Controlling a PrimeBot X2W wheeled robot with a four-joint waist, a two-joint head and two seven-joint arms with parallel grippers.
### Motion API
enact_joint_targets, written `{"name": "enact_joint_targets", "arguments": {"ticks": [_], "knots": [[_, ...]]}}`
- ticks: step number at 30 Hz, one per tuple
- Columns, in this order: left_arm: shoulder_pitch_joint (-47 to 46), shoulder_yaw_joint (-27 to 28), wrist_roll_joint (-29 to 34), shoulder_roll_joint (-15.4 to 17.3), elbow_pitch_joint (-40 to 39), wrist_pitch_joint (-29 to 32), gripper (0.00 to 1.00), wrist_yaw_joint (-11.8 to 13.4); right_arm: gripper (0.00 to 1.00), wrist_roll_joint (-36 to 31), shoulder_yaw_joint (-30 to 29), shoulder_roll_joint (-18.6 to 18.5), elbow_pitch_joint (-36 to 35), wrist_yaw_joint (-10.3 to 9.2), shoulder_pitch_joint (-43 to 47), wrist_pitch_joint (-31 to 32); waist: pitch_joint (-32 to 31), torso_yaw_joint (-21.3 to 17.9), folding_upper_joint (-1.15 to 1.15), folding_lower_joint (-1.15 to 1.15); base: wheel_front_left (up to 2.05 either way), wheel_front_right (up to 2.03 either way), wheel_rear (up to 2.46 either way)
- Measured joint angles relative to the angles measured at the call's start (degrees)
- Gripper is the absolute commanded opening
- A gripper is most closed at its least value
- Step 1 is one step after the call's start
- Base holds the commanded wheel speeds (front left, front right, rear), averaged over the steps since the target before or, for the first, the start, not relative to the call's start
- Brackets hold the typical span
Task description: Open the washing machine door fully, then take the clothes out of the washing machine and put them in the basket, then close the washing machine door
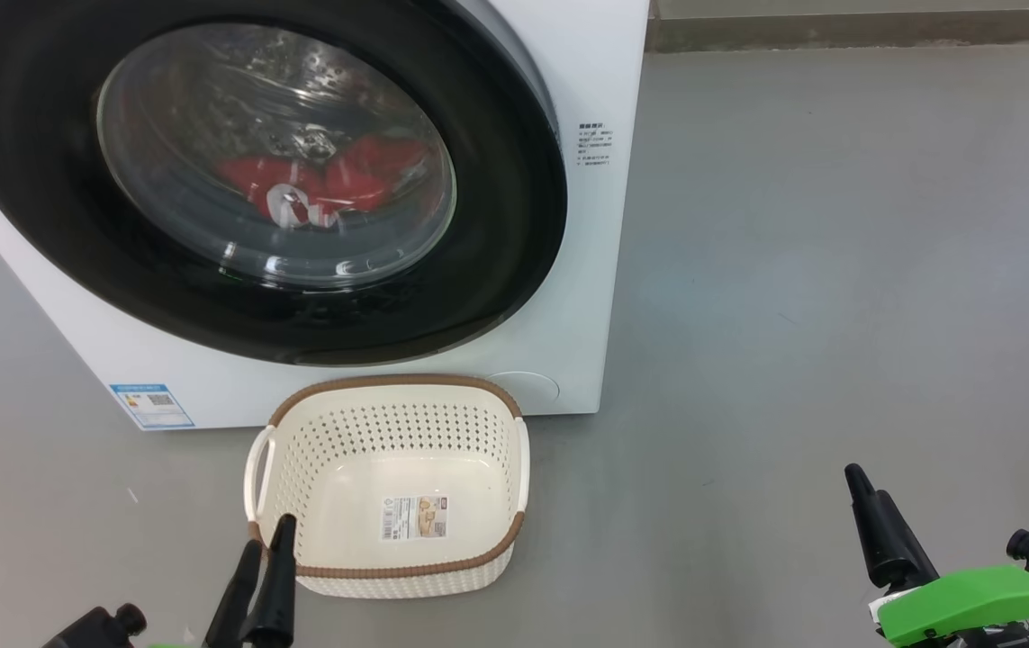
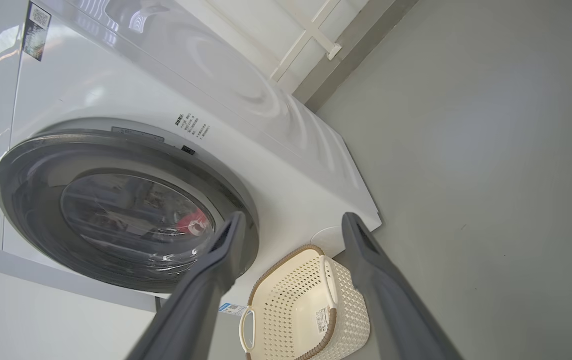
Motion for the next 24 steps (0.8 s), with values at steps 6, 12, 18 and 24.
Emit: {"name": "enact_joint_targets", "arguments": {"ticks": [6,12,18,24], "knots": [[0.2,-0.6,4.2,0.0,-0.8,-0.9,1.0,0.2,1.0,-3.4,1.0,-0.1,-0.5,0.0,0.0,-1.1,0.1,0.0,0.0,0.0,0.0,0.0,0.0],[0.3,-1.0,8.3,0.1,-1.6,-1.9,1.0,0.5,1.0,-7.0,1.2,-0.4,-1.0,0.0,0.0,-2.1,0.2,0.1,0.0,0.0,0.0,0.0,0.0],[1.1,-1.3,12.7,0.2,-2.4,-2.9,1.0,0.6,1.0,-10.3,1.5,-0.7,-1.5,0.0,0.0,-3.0,0.2,0.1,0.0,0.0,0.0,0.0,0.0],[1.1,-1.9,17.2,0.2,-3.2,-3.9,1.0,0.6,1.0,-13.5,1.8,-1.0,-1.8,0.0,0.0,-4.1,0.3,0.2,0.0,0.0,0.0,0.0,0.0]]}}
